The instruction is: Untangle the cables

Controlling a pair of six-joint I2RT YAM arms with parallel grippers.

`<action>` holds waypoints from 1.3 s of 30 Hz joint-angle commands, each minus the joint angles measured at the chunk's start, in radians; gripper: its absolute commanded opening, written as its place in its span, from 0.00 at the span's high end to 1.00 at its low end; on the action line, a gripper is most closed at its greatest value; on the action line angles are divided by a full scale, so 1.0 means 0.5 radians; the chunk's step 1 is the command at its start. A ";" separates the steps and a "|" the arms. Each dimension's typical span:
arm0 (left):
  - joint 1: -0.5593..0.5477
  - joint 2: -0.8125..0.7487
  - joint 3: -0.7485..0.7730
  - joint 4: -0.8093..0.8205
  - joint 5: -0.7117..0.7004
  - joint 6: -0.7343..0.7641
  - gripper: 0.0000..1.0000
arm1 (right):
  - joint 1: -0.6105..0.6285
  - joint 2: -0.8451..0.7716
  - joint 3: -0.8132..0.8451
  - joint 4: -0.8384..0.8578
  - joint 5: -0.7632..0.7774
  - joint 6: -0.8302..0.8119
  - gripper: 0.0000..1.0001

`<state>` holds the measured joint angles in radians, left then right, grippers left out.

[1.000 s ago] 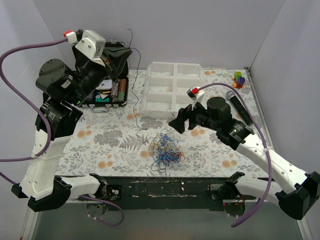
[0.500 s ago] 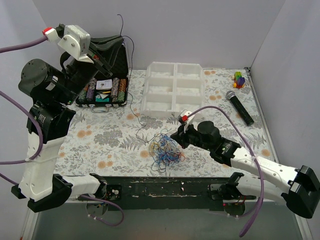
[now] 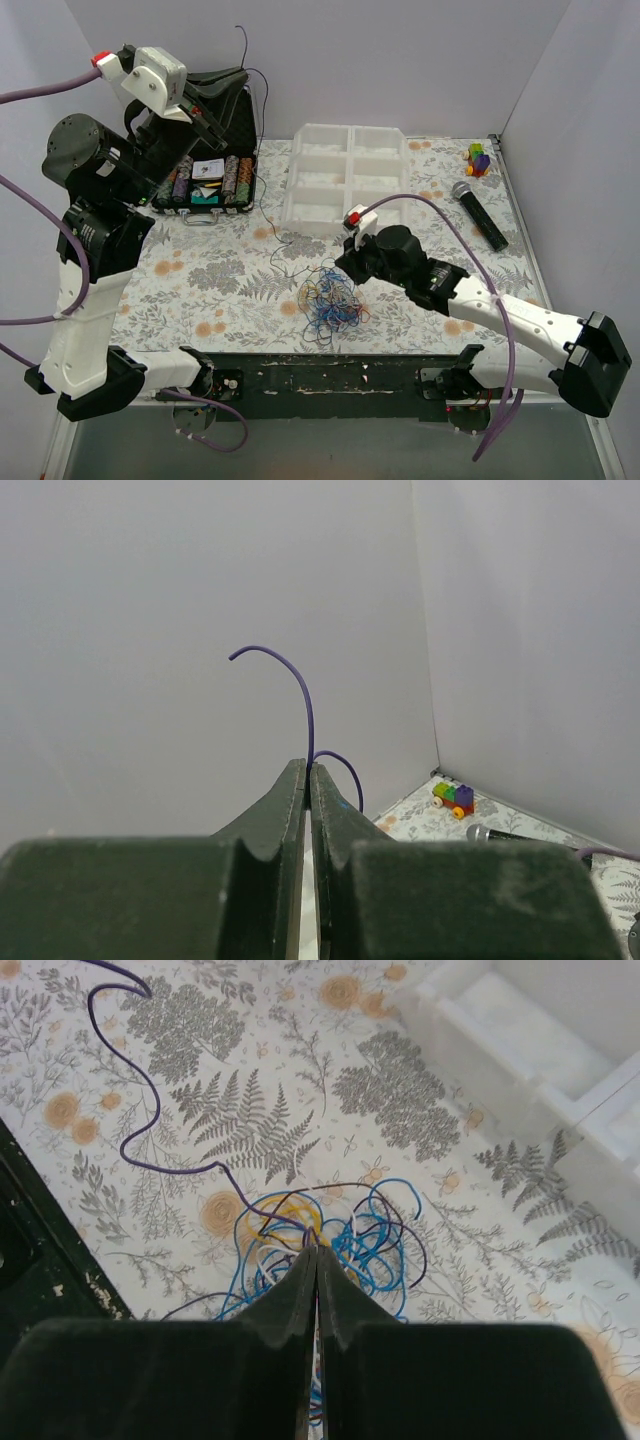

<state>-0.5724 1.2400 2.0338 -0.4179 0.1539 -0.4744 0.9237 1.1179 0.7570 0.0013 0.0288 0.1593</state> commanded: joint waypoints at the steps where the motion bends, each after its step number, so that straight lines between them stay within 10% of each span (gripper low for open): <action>1: 0.004 -0.026 0.053 0.026 -0.041 0.038 1.00 | 0.012 -0.066 0.070 -0.086 0.093 0.074 0.99; 5: 0.004 -0.026 0.065 0.023 -0.038 0.038 1.00 | 0.012 -0.141 -0.054 0.123 0.031 0.065 0.97; 8: 0.007 -0.019 0.080 0.026 -0.035 0.041 1.00 | 0.015 -0.006 -0.011 0.065 -0.042 0.053 0.16; 20: 0.004 -0.001 0.135 0.014 -0.059 0.084 1.00 | 0.018 0.270 -0.069 0.506 -0.233 -0.131 0.09; 27: 0.004 0.033 0.218 -0.017 -0.072 0.105 1.00 | 0.018 0.550 0.066 0.574 -0.272 -0.165 0.37; 32: 0.004 0.018 0.209 -0.063 -0.090 0.102 1.00 | 0.024 0.532 0.084 0.678 -0.248 -0.153 0.98; 39: 0.004 -0.252 -0.480 -0.100 -0.066 -0.091 0.99 | 0.058 0.277 0.124 0.632 -0.193 -0.159 0.99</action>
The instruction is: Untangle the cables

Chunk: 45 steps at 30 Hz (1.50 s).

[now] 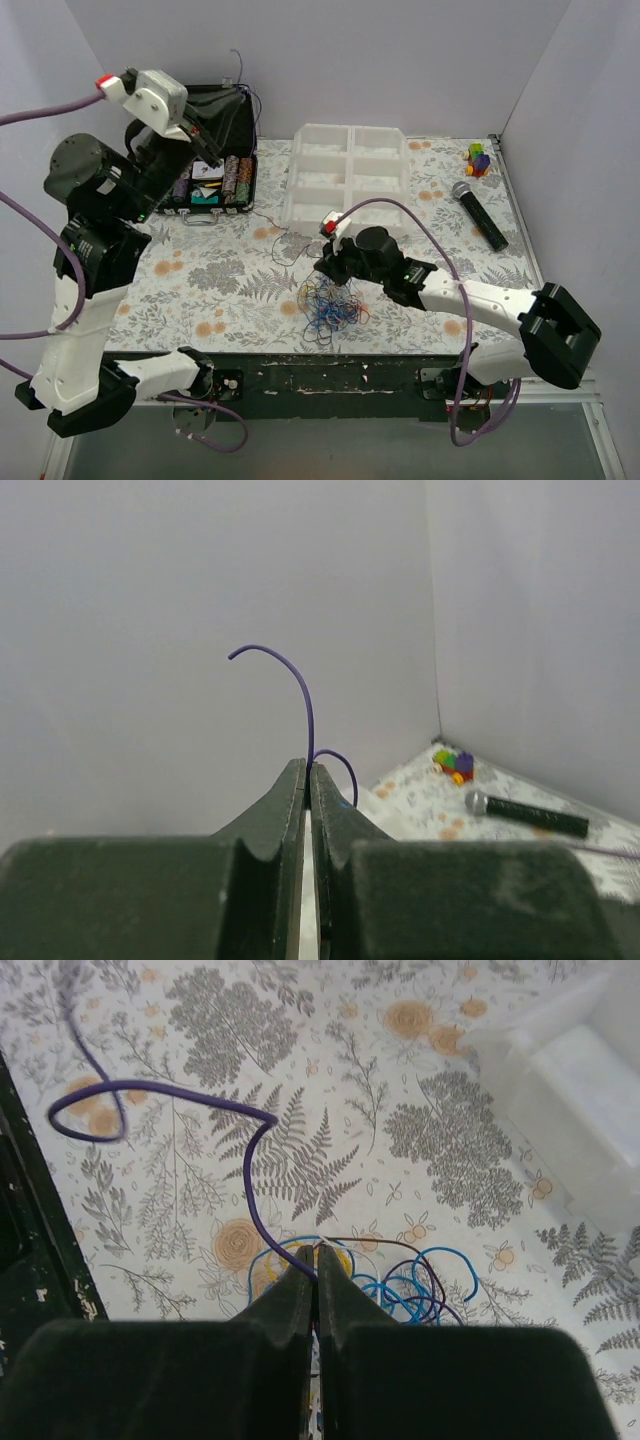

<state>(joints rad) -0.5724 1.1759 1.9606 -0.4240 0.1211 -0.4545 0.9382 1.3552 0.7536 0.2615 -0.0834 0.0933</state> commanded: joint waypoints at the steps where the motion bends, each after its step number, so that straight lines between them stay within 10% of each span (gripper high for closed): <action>1: 0.004 -0.158 -0.438 -0.088 0.018 -0.158 0.99 | 0.032 -0.237 0.128 0.109 0.038 -0.024 0.99; 16: 0.004 -0.180 -1.022 -0.621 1.319 -0.235 0.71 | 0.050 -0.483 0.153 0.063 0.044 0.047 0.99; 33: 0.004 -0.272 -1.371 -0.511 1.114 -0.155 0.57 | 0.050 -0.502 0.410 0.020 0.044 0.001 0.99; 42: 0.004 -0.489 -1.623 -0.058 0.565 -0.177 0.66 | 0.050 -0.459 0.468 0.017 0.087 -0.030 0.99; 45: 0.004 -0.514 -1.513 0.047 0.464 -0.152 0.23 | 0.050 -0.376 0.621 0.014 0.230 -0.116 0.99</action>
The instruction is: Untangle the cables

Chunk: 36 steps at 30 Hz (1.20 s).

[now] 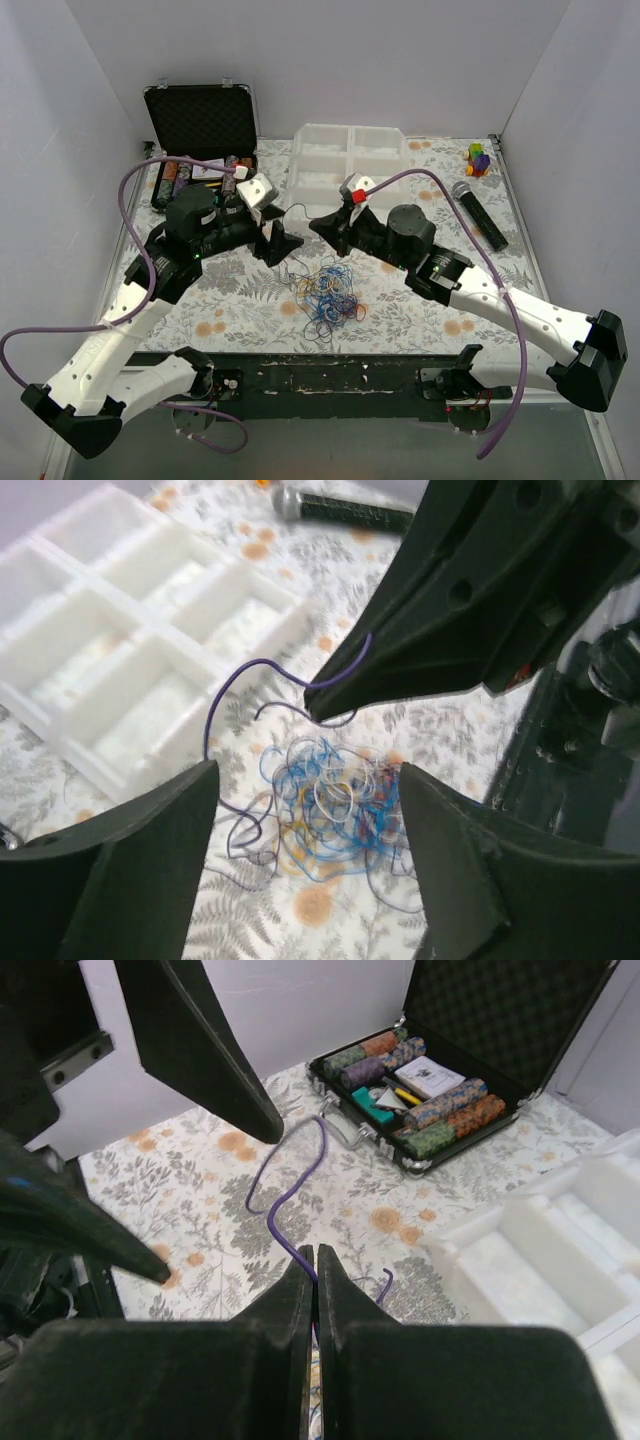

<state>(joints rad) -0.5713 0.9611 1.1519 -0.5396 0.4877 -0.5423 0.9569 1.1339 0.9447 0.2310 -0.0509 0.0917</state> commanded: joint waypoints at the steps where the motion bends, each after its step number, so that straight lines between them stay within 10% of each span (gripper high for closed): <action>1: 0.001 -0.082 0.162 0.303 -0.306 0.023 0.07 | 0.013 0.115 0.322 0.066 0.203 -0.168 0.99; 12: 0.001 -0.241 0.381 0.453 -0.776 0.140 0.02 | -0.055 0.631 1.258 0.029 0.476 -0.548 0.99; 36: 0.001 -0.443 0.273 0.309 -0.862 0.186 0.02 | -0.377 1.328 2.256 0.151 0.748 -0.938 0.99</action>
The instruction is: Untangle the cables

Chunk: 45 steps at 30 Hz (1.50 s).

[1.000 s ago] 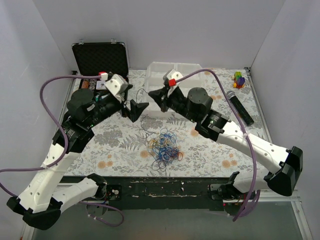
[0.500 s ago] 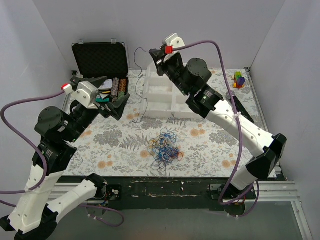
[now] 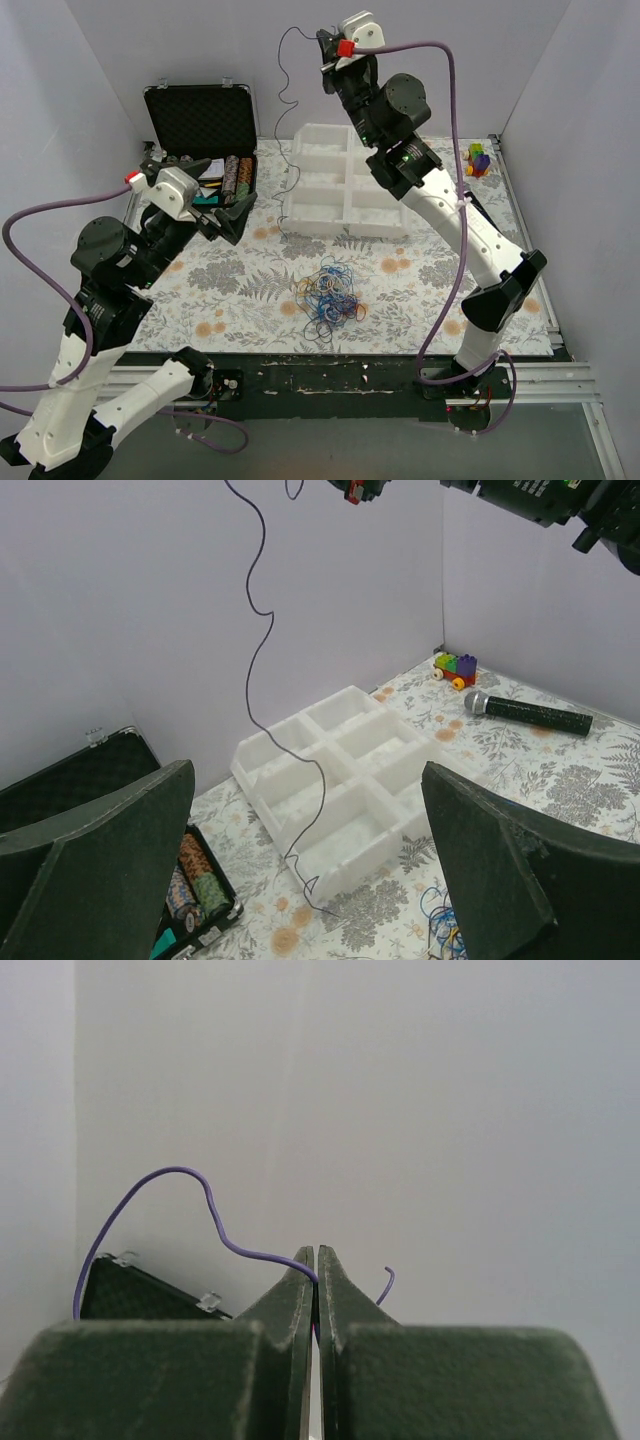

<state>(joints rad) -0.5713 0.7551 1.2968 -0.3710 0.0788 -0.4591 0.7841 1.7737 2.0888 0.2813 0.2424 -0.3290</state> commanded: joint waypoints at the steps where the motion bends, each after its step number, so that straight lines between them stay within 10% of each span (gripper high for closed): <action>1: 0.001 -0.035 -0.020 -0.034 -0.047 0.019 0.02 | -0.040 0.039 -0.118 0.106 0.238 -0.118 0.99; 6: 0.001 -0.047 -0.032 -0.068 -0.050 0.044 0.02 | -0.157 0.002 -0.217 0.226 0.242 0.004 0.99; 13: 0.001 -0.053 -0.038 -0.071 -0.053 0.010 0.02 | -0.160 0.315 0.547 0.241 0.282 -0.115 0.99; 45: 0.001 -0.087 -0.084 -0.105 -0.069 0.007 0.02 | -0.261 0.180 -0.094 0.487 0.531 -0.425 0.99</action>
<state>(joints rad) -0.5713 0.7177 1.2690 -0.4114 0.0589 -0.4530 0.6544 1.8626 2.0567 0.5407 0.4717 -0.5354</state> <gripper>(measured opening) 0.981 0.033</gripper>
